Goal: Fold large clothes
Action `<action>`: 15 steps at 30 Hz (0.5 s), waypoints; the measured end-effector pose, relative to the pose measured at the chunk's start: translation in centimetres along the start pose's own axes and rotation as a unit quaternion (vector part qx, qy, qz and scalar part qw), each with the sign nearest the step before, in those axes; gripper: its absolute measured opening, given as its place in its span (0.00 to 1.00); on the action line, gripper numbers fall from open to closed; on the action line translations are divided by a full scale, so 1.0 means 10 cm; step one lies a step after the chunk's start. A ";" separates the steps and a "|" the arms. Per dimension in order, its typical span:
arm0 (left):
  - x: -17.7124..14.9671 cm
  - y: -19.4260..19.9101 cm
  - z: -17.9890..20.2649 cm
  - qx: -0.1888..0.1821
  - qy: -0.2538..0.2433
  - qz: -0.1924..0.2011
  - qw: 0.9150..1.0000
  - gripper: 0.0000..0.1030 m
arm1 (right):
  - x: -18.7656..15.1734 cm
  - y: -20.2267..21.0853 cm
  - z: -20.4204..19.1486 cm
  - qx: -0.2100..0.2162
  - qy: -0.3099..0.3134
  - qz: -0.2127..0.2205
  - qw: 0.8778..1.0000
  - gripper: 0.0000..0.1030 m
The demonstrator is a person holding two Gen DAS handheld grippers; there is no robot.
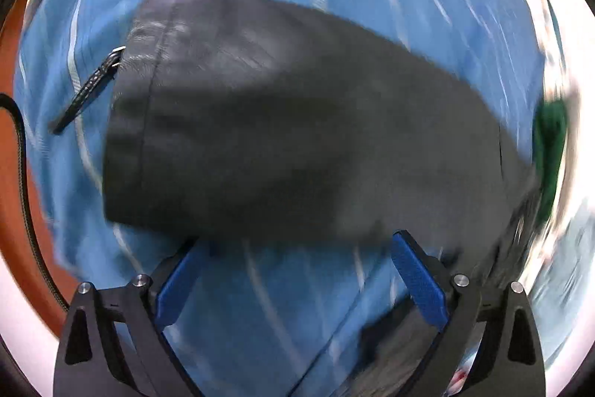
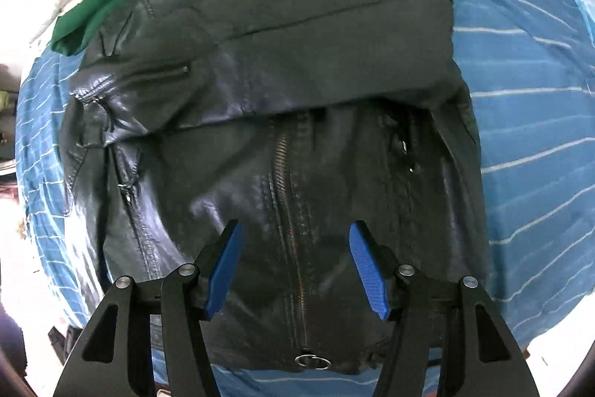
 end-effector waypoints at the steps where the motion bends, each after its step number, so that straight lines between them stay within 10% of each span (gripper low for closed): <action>1: 0.09 -0.01 -0.04 -0.010 0.026 0.009 1.000 0.96 | -0.01 0.00 0.03 0.001 0.000 0.001 1.000 0.60; 3: 0.26 0.05 -0.06 -0.005 0.063 0.039 0.997 0.89 | -0.01 0.00 -0.04 0.007 0.008 0.002 1.000 0.60; 7: 0.58 0.31 0.13 0.065 0.034 0.114 0.991 0.11 | 0.01 0.07 -0.42 0.008 0.048 0.013 0.999 0.60; 15: 1.39 0.80 0.63 0.054 -0.060 0.185 0.979 0.08 | 0.29 0.08 -1.47 0.012 0.129 0.042 0.991 0.60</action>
Point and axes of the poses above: each gripper's, at about its wrist camera, not at the fingertips, and y roughly against the way its jaws point, z to its right, x to its top, the point moved 5 cm from there along -y, roughly the way its jaws point, and after that the axes turned 8 degrees about -z, right-handed, at the moved point
